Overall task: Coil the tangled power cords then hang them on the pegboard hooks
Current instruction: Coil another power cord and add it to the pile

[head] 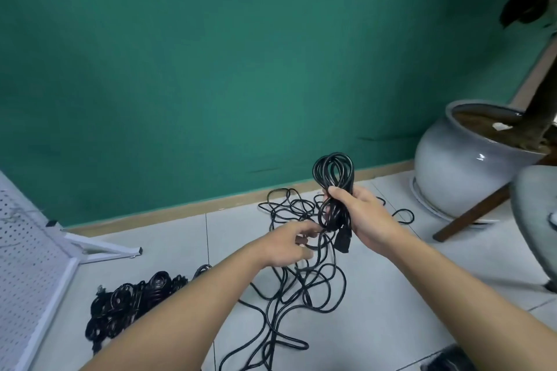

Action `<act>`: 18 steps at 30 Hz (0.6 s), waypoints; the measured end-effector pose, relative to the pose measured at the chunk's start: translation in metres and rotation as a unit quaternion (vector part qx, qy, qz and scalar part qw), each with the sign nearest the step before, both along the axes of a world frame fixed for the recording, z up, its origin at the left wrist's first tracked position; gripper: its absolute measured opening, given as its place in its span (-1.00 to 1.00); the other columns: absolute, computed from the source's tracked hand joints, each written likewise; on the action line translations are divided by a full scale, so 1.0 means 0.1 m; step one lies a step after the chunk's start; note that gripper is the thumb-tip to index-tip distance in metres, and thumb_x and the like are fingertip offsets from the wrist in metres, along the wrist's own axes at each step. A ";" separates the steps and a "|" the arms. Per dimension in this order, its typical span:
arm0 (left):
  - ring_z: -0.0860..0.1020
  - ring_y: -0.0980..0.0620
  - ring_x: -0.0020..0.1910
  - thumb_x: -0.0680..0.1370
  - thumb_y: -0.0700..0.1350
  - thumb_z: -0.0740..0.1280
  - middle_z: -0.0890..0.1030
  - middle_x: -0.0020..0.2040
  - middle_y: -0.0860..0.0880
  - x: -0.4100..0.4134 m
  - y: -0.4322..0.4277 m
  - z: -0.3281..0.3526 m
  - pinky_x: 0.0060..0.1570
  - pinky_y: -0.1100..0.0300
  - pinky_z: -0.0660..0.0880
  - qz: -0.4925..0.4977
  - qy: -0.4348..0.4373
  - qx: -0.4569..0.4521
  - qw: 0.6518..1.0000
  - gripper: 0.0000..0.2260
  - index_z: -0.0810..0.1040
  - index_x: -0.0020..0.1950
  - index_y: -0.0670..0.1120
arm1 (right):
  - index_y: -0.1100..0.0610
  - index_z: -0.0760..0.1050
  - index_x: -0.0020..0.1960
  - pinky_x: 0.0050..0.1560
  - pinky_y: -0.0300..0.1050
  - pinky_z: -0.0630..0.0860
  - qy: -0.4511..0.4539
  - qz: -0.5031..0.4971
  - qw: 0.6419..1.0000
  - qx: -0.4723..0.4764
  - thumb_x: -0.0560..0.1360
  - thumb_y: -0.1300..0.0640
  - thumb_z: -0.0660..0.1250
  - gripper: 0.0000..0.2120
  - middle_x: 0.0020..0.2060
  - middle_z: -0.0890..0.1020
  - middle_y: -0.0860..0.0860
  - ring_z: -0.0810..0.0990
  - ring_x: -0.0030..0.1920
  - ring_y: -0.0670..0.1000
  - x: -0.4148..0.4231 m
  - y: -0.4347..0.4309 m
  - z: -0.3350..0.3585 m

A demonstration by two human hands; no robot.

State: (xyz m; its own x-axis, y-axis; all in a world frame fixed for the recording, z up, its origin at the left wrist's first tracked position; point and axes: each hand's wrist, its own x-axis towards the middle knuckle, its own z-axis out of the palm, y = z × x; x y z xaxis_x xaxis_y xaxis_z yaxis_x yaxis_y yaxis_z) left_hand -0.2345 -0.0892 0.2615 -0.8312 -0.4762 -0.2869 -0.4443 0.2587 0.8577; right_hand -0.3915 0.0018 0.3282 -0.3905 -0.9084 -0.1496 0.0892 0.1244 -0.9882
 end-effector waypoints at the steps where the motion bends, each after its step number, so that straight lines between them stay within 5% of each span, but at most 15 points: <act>1: 0.56 0.07 0.32 0.56 -0.24 0.39 0.60 0.31 0.07 -0.04 0.03 -0.02 0.40 0.09 0.46 -0.017 0.005 -0.009 1.000 -0.60 0.53 0.33 0.12 | 0.24 0.52 0.04 -0.28 -0.09 0.54 -0.020 -0.004 1.000 -0.002 0.69 0.15 0.26 -0.84 -0.30 0.60 0.08 0.57 -0.32 0.04 -0.04 0.02 0.01; 7: 0.65 0.04 0.18 0.53 0.02 0.36 0.68 0.09 0.14 -0.07 0.00 -0.20 0.19 -0.16 0.59 -0.046 -0.021 -0.072 0.996 -0.92 0.52 0.00 0.14 | 0.19 0.53 0.06 -0.36 -0.11 0.47 -0.059 -0.042 0.997 0.006 0.68 0.11 0.28 -0.86 -0.29 0.55 0.07 0.52 -0.35 0.03 -0.22 0.09 0.02; 10: 0.68 0.00 0.08 0.56 -0.01 0.32 0.73 -0.07 0.10 -0.04 -0.02 -0.20 0.19 -0.06 0.57 -0.040 -0.046 -0.097 0.993 -0.95 0.48 -0.07 0.14 | 0.17 0.52 0.06 -0.37 -0.13 0.48 -0.046 -0.072 0.996 0.005 0.68 0.10 0.28 -0.86 -0.24 0.52 0.10 0.51 -0.35 0.02 -0.29 0.09 0.01; 14: 0.63 0.13 -0.16 0.66 -0.10 0.34 0.68 -0.18 -0.01 0.07 -0.10 -0.06 -0.10 0.23 0.48 -0.024 -0.057 -0.150 0.987 -0.87 0.54 -0.08 0.01 | 0.14 0.49 -0.05 -0.39 -0.19 0.47 0.134 -0.124 0.982 0.041 0.68 0.05 0.26 -0.80 -0.23 0.54 0.10 0.47 -0.36 -0.01 -0.43 0.13 -0.03; 18: 0.56 0.11 -0.12 0.67 -0.07 0.33 0.62 -0.14 0.12 0.17 -0.15 0.28 -0.08 0.24 0.42 -0.007 0.009 -0.298 0.955 -0.86 0.67 0.03 -0.04 | 0.14 0.53 0.00 -0.14 -0.07 0.48 0.321 -0.052 0.938 0.123 0.68 -0.05 0.24 -0.74 -0.11 0.68 0.14 0.58 -0.19 0.06 -0.46 0.15 -0.10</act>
